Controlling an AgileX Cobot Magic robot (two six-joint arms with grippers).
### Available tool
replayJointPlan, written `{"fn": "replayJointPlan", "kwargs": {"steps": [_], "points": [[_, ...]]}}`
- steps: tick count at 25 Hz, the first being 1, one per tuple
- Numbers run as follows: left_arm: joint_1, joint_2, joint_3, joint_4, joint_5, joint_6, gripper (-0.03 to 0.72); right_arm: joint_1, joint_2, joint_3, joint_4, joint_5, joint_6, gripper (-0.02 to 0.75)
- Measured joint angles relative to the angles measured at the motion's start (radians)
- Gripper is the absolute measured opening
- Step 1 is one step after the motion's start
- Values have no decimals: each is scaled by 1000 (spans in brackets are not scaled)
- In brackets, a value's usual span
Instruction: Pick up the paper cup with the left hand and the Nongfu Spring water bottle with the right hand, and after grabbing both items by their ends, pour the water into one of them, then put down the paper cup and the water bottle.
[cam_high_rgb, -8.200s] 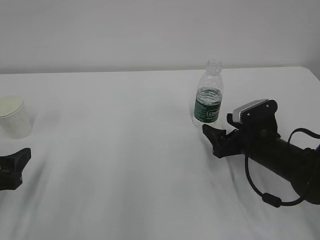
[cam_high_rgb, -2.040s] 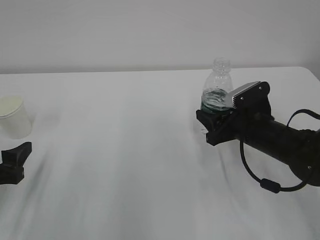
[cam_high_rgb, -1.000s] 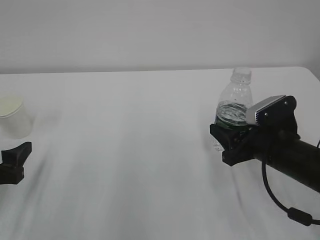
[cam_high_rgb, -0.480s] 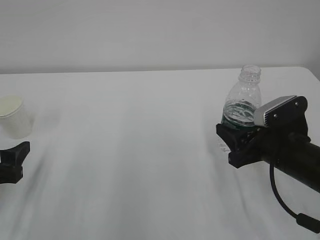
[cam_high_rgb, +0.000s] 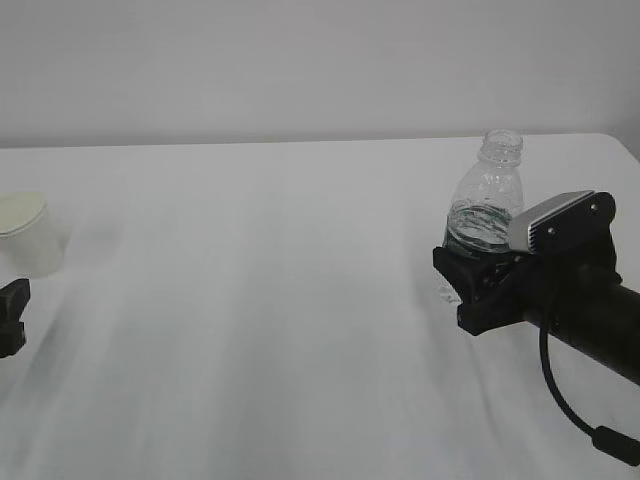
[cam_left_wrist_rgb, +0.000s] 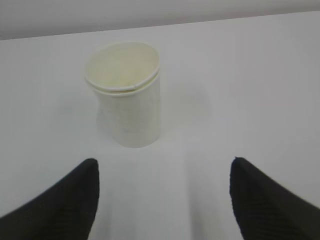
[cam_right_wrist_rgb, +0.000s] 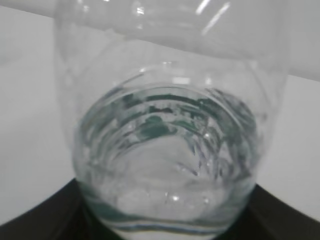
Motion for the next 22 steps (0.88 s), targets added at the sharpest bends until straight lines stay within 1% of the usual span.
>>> {"fn": "replayJointPlan", "kwargs": {"steps": [6,11,15,22], "points": [[59,4,0,-4,0,0,587,0,0,0,0,0,0,455],[108,60,-11,43,-1,0,587,0,0,0,0,0,0,455],[125,108,-11,68,-1,0,587,0,0,0,0,0,0,455],[129,150,-81,106,-1,6,587,2,0,0,0,0,0,455]]}}
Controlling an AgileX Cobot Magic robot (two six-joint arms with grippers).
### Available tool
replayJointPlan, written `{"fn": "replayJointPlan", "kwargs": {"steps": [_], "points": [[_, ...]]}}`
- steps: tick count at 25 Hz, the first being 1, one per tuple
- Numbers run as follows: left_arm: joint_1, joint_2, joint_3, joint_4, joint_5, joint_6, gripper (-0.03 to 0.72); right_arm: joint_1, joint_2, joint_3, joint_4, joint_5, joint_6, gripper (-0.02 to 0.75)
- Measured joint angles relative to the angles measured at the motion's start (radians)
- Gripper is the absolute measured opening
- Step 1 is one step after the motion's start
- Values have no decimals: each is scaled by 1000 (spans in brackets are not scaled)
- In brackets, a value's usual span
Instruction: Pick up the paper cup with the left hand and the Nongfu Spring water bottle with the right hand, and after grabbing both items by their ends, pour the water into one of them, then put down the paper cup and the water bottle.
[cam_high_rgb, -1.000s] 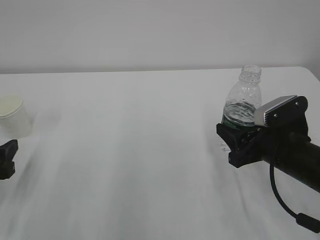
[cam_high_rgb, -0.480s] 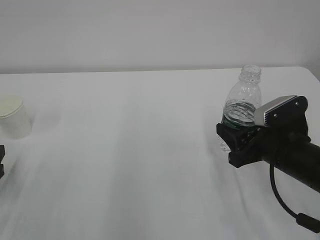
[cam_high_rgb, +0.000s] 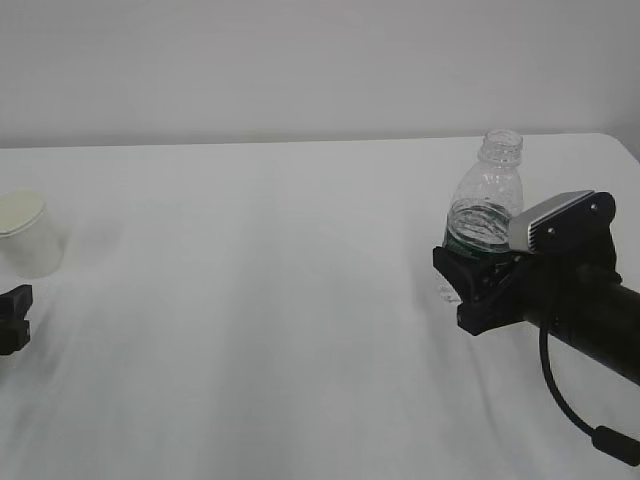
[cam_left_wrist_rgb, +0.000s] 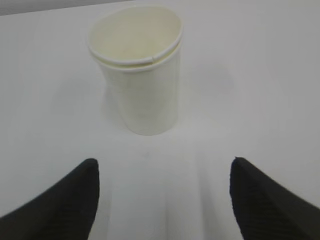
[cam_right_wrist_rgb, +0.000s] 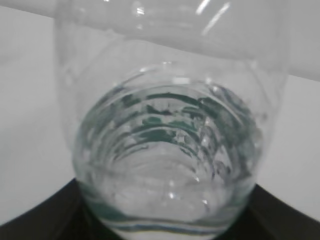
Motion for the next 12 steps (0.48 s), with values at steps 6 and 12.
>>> {"fn": "replayJointPlan", "kwargs": {"steps": [6,12], "points": [[0,20,-54,8,0,4,587,0,0,0,0,0,0,455],[0,30,-97,10,0,5,587,0,0,0,0,0,0,455]]}}
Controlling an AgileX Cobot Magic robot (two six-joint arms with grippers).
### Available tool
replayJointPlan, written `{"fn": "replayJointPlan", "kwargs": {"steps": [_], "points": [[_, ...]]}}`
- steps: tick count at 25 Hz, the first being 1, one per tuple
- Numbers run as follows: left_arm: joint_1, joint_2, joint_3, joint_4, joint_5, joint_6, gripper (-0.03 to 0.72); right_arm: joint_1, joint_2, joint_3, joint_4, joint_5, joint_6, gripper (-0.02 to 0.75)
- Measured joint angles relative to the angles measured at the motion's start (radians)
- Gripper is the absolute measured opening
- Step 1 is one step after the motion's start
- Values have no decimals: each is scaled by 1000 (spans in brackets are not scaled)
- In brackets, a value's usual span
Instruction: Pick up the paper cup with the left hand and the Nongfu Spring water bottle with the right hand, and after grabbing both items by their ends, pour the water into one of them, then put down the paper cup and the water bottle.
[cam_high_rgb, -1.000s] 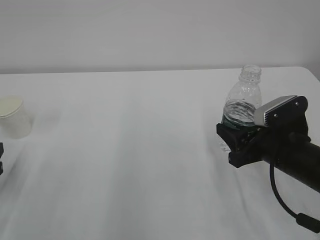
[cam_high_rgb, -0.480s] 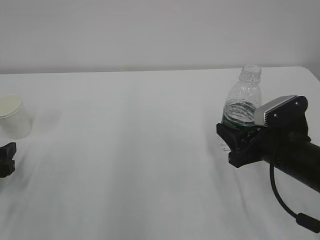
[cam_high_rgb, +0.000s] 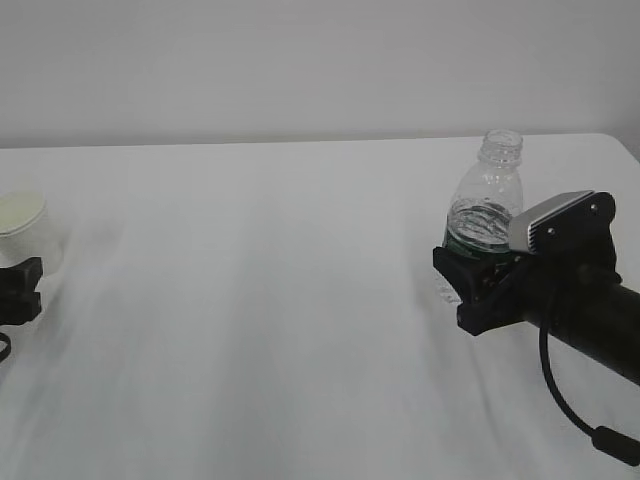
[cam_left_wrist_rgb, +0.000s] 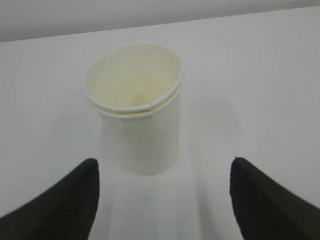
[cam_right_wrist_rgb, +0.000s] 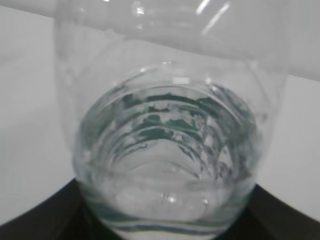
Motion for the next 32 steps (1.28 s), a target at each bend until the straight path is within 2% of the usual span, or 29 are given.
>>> {"fn": "replayJointPlan", "kwargs": {"steps": [25,32], "points": [[0,61,-103,31,0,5,587,0,0,0,0,0,0,454],[0,61,-108,35,0,9,562,0,0,0,0,0,-7,454]]}}
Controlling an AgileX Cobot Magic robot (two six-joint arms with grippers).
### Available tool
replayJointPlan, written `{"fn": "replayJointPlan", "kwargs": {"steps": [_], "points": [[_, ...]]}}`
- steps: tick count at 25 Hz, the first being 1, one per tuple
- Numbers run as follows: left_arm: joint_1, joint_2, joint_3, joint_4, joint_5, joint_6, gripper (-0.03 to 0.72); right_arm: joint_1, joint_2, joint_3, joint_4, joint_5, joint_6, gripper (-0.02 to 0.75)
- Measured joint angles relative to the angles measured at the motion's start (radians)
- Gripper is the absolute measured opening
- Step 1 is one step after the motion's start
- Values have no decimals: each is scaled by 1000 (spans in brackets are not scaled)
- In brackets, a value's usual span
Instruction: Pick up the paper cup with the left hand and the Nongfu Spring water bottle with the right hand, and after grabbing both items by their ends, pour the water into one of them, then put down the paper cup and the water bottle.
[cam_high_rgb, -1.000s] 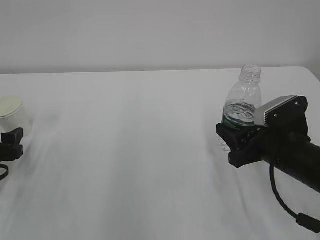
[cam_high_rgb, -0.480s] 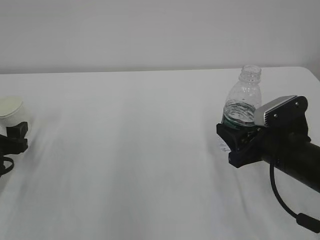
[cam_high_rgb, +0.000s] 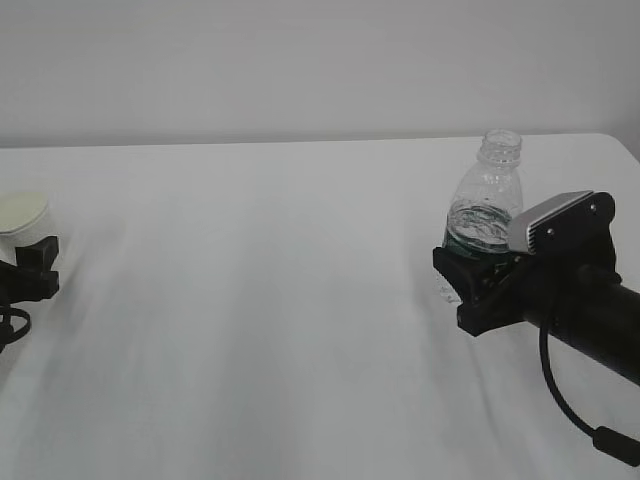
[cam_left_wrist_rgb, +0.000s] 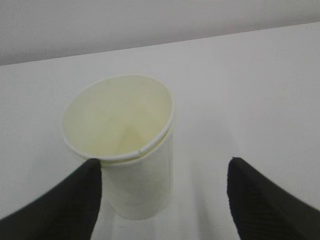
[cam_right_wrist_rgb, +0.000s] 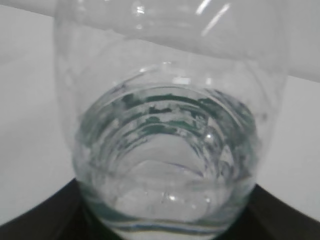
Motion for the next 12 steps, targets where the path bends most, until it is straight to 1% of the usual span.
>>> {"fn": "replayJointPlan", "kwargs": {"steps": [12], "points": [[0,59,-12,2,0,13,557,0,0,0,0,0,-9,454]]}}
